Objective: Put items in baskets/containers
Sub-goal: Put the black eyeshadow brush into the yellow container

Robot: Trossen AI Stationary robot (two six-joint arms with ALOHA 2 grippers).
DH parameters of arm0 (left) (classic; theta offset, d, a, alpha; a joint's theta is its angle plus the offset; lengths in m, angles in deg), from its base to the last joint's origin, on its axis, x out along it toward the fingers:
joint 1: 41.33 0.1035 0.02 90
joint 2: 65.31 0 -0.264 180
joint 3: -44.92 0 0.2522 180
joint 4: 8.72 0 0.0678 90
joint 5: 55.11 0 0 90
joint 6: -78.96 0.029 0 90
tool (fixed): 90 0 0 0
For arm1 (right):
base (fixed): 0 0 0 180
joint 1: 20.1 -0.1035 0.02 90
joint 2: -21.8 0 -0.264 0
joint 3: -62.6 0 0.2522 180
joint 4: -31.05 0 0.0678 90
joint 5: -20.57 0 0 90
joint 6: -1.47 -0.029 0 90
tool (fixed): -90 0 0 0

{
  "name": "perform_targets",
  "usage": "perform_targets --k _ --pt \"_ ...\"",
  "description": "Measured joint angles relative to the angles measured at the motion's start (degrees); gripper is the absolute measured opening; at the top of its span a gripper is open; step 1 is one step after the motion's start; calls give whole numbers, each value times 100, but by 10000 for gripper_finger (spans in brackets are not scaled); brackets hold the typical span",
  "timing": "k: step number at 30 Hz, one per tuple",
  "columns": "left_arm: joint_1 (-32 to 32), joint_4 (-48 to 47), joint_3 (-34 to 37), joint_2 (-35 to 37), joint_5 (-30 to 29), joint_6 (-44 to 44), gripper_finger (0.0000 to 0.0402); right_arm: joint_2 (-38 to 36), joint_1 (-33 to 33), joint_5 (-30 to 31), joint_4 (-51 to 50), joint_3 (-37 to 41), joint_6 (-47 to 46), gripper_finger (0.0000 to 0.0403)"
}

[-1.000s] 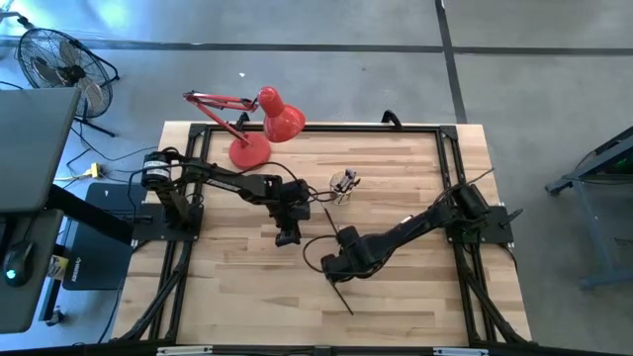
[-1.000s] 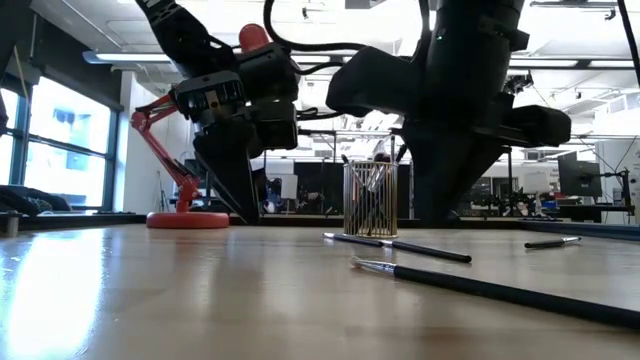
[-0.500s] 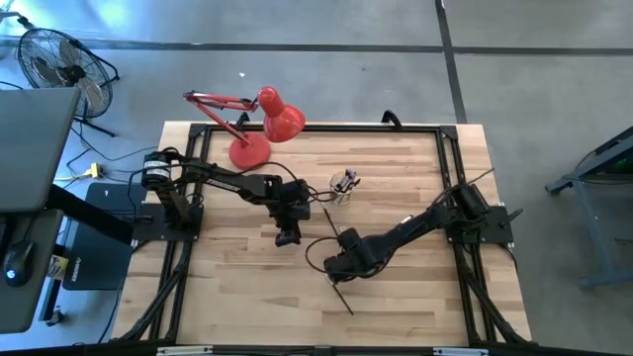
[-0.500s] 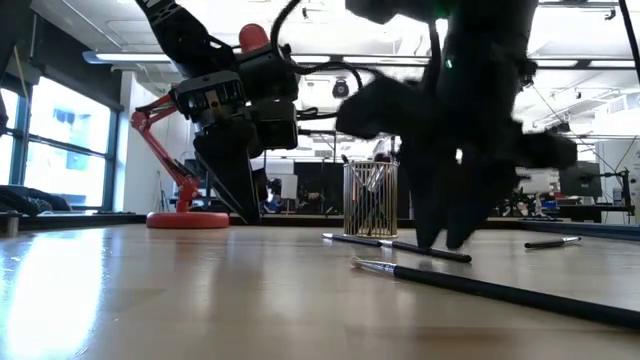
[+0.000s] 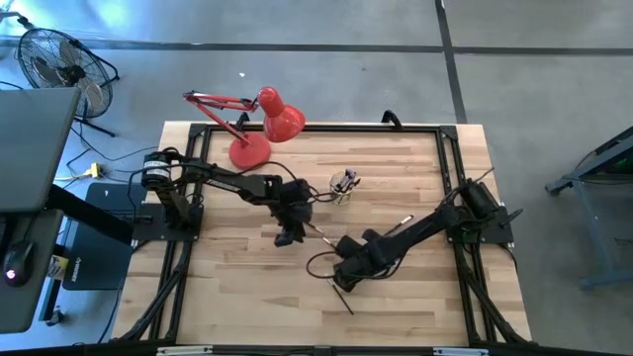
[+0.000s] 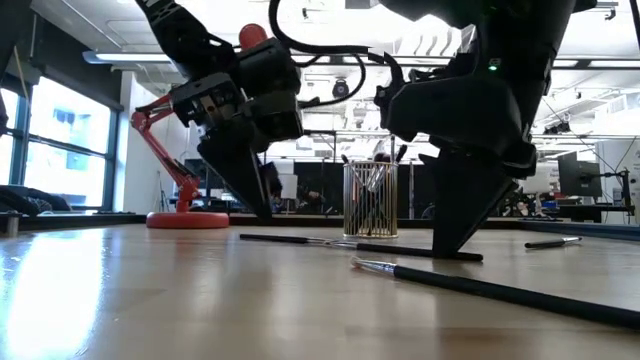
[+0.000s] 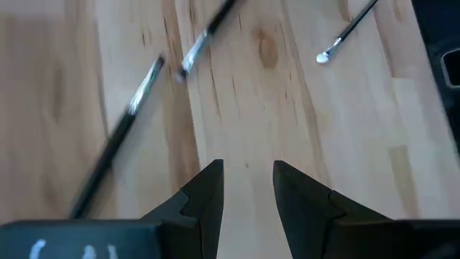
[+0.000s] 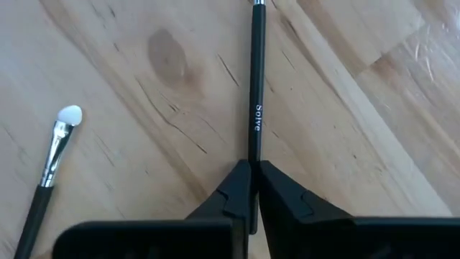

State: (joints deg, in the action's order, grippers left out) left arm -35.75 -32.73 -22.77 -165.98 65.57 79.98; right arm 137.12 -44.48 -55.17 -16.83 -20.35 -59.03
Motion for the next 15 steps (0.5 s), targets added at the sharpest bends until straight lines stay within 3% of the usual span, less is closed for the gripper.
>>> perform_targets --k 6,11,15 --pt "-81 505 -1 0 -130 1045 120 2 -4 128 31 9 209 10" --pt "-423 699 -2 0 -1030 1980 120 7 -8 211 83 19 401 4" --pt "-694 854 -2 -1 -1406 2426 120 7 -8 257 111 25 466 6"
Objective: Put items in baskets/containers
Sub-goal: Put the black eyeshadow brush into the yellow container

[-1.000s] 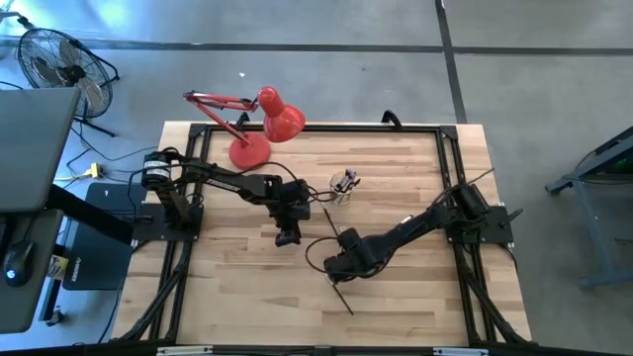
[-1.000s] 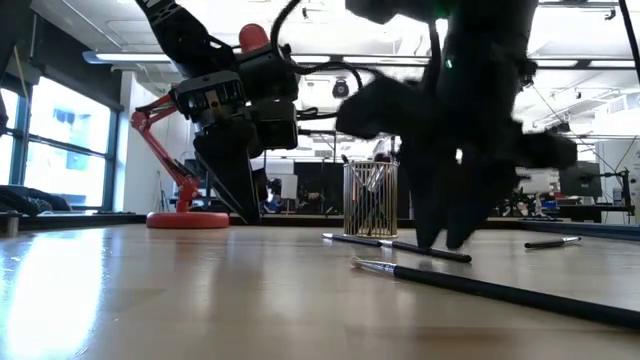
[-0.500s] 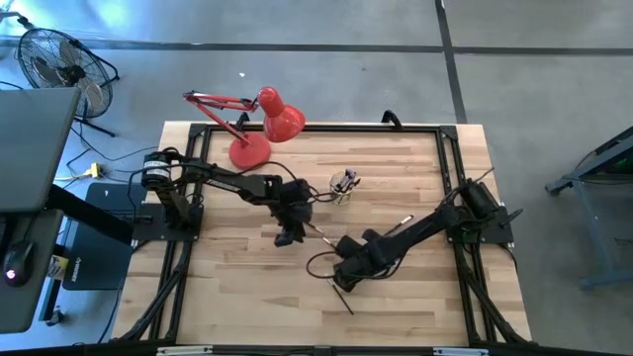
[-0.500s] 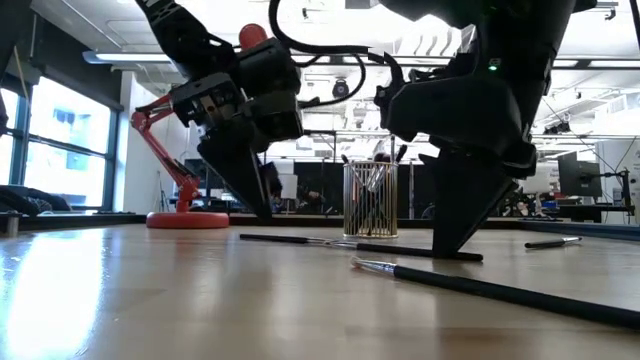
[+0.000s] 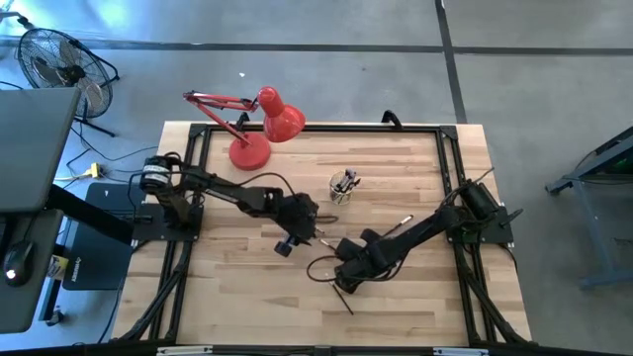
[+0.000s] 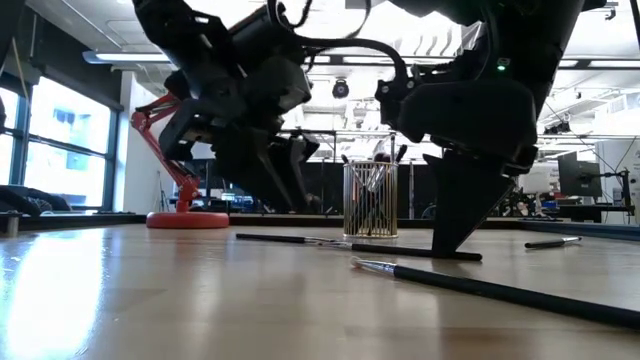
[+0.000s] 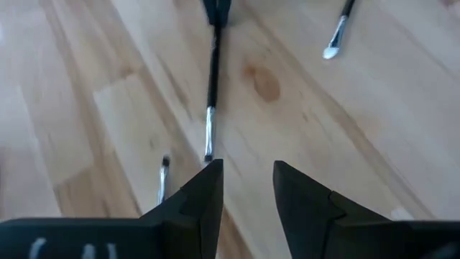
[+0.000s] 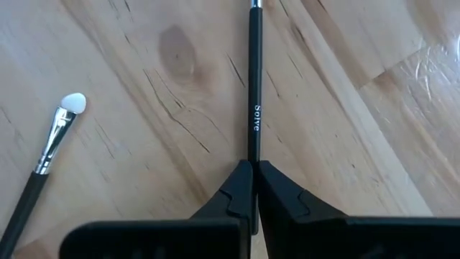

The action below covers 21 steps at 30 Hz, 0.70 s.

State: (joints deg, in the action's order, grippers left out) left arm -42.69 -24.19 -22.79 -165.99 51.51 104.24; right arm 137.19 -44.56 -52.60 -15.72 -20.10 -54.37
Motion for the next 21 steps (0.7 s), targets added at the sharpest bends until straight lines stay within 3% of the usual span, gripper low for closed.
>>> perform_targets --k 15,21 --pt "-58 496 7 -586 -28 -603 117 15 -3 216 224 14 539 5" --pt "-54 523 4 -584 -100 -715 67 17 2 227 231 12 538 5"
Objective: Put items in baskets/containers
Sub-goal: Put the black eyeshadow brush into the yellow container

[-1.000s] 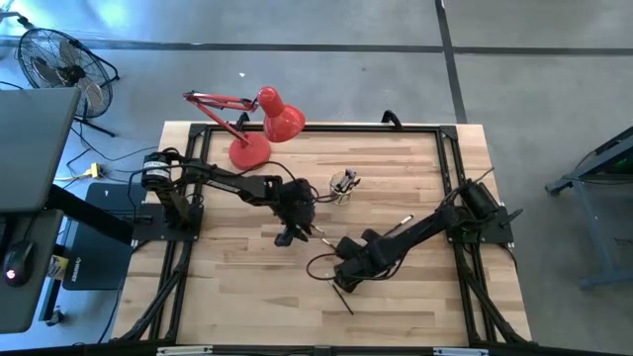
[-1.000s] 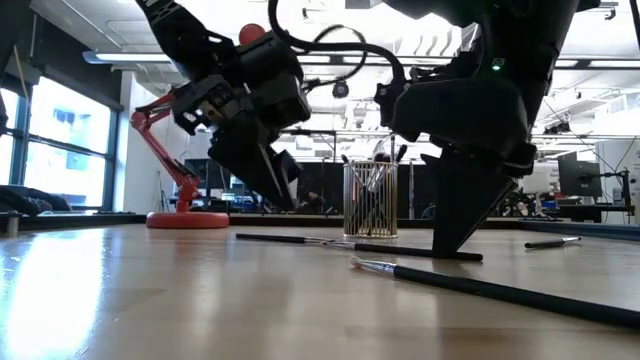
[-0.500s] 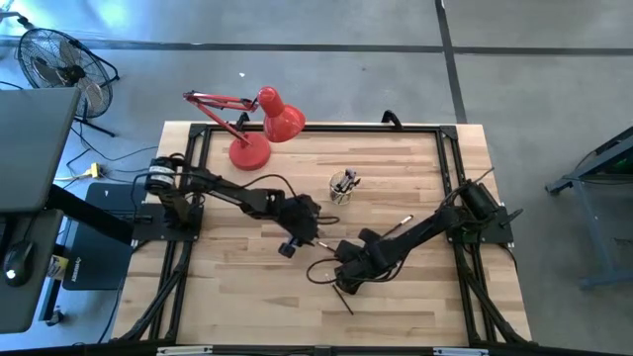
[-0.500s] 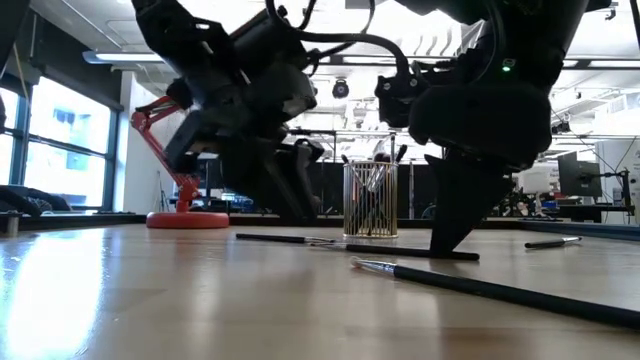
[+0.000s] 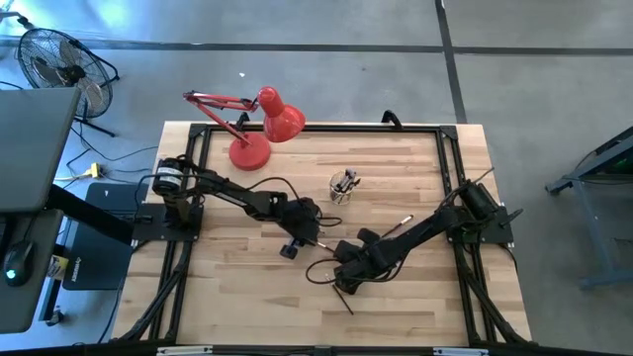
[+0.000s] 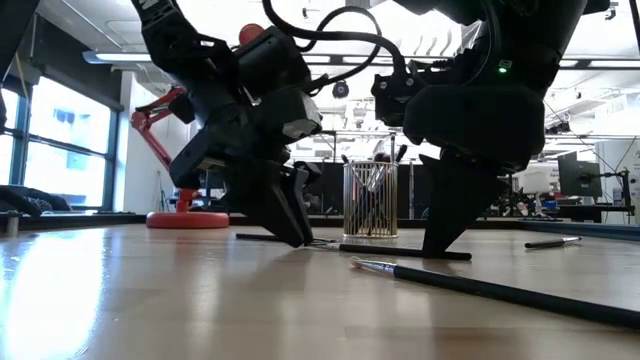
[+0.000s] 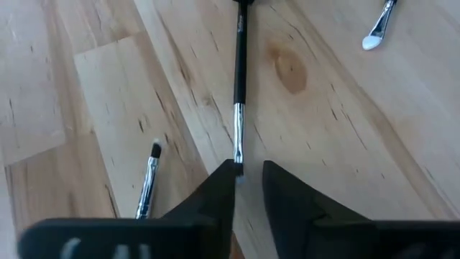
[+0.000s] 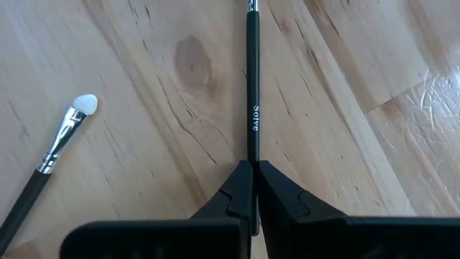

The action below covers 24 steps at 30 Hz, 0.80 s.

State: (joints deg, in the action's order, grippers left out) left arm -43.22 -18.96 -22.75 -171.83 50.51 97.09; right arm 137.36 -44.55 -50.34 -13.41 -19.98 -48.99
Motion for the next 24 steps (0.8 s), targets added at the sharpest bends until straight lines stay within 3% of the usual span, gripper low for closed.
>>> perform_targets --k 5,10,15,24 --pt "0 26 0 0 -24 -62 16 0 0 11 27 0 1 6" --pt "4 196 0 -70 -18 -105 2 0 0 26 41 -2 0 6" --pt "4 271 0 -97 -37 -375 21 0 0 33 50 -2 -3 7" --pt "-4 283 -7 -109 -162 -396 96 12 0 194 101 -2 -2 5"
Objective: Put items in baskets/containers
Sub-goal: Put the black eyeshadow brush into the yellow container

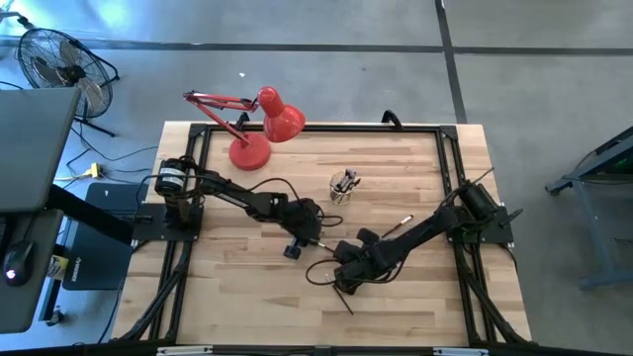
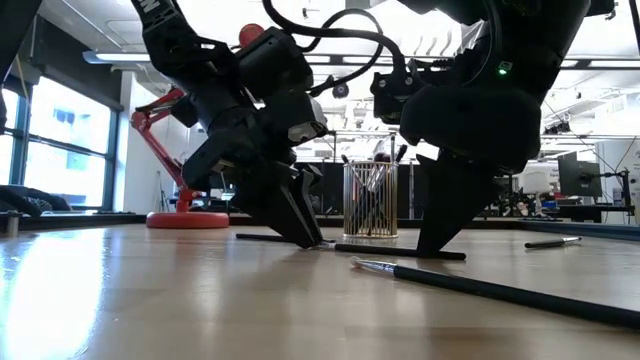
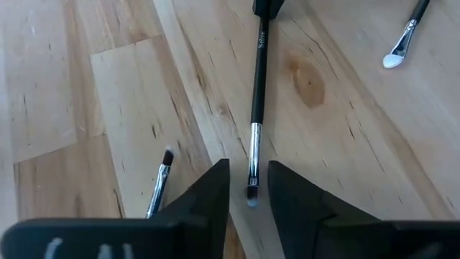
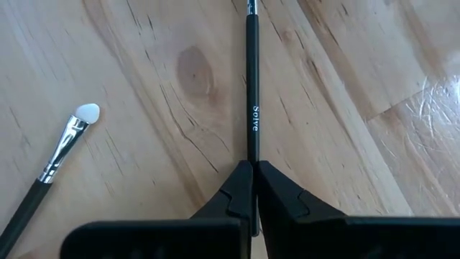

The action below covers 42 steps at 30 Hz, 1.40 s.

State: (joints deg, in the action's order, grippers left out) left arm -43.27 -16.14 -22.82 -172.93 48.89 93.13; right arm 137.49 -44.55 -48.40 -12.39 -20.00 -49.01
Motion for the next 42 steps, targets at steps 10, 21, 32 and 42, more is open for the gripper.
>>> perform_targets --k 10,21,32,42 --pt "-17 -268 -35 -94 -258 84 106 -67 0 351 90 0 -93 5" --pt "-270 -453 -17 -107 -791 353 43 -213 36 801 86 18 -66 1" --pt "-306 -590 -13 -111 -986 208 5 -244 22 785 153 4 -68 9" --pt "-295 -592 -6 -111 -1007 208 2 -646 24 894 69 0 -332 58"
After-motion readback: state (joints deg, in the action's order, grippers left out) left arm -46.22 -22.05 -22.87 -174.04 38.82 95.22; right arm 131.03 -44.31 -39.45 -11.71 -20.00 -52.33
